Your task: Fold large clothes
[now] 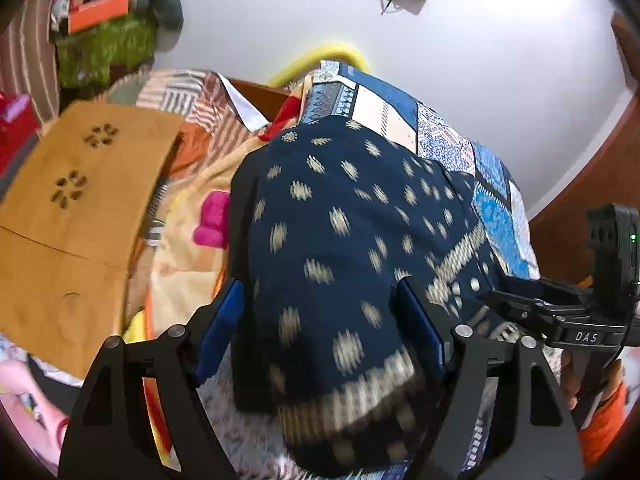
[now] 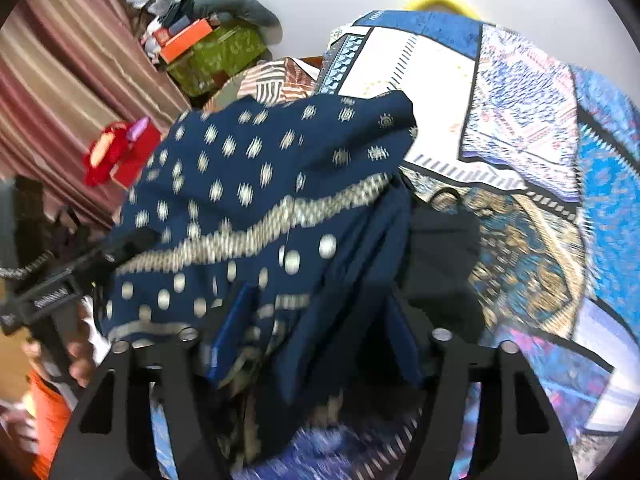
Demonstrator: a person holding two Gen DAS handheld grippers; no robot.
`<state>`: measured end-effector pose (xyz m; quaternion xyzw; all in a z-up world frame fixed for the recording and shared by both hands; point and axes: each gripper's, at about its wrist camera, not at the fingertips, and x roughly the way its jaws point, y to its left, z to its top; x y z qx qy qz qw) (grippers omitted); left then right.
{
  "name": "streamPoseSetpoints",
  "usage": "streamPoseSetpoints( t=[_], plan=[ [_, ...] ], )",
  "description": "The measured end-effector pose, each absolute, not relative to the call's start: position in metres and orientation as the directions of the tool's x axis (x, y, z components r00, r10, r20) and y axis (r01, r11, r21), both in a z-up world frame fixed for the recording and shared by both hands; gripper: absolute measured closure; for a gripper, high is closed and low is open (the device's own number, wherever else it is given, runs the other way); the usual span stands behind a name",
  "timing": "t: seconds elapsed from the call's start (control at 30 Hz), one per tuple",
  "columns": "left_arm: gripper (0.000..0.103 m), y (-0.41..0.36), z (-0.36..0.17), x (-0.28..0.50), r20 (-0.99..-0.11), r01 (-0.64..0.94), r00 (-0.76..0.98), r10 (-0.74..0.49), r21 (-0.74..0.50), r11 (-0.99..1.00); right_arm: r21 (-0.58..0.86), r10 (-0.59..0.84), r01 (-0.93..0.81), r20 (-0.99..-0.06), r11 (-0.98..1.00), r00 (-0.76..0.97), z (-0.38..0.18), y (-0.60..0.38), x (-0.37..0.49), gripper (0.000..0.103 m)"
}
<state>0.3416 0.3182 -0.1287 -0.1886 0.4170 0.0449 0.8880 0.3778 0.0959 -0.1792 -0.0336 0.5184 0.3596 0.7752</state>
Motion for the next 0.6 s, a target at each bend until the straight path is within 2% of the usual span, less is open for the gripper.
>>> streamPoseSetpoints(
  t=[0.07, 0.2, 0.33, 0.47, 0.6],
  plan=[
    [0.019, 0.313, -0.128, 0.327, -0.761, -0.235, 0.646, -0.054, -0.267, 0.935, 0.297, 0.506, -0.597, -0.835, 0.745, 0.216, -0.181, 0.097, 0.376, 0.038],
    [0.019, 0.294, -0.122, 0.29, -0.774, -0.239, 0.633, -0.001, -0.197, 0.951, 0.303, 0.489, -0.551, -0.842, 0.778, 0.228, -0.186, 0.075, 0.364, 0.038],
    [0.019, 0.276, -0.112, 0.263, -0.781, -0.242, 0.623, 0.041, -0.142, 0.96, 0.357, 0.526, -0.508, -0.816, 0.784, 0.239, -0.164, 0.056, 0.354, 0.038],
    [0.019, 0.253, -0.079, 0.231, -0.741, -0.23, 0.665, 0.088, -0.091, 0.969, 0.373, 0.578, -0.528, -0.759, 0.763, 0.299, -0.123, 0.038, 0.329, 0.038],
    [0.019, 0.228, -0.024, 0.19, -0.637, -0.218, 0.76, 0.128, -0.064, 0.974, 0.351, 0.63, -0.58, -0.672, 0.735, 0.391, -0.072, 0.022, 0.289, 0.038]
  ],
)
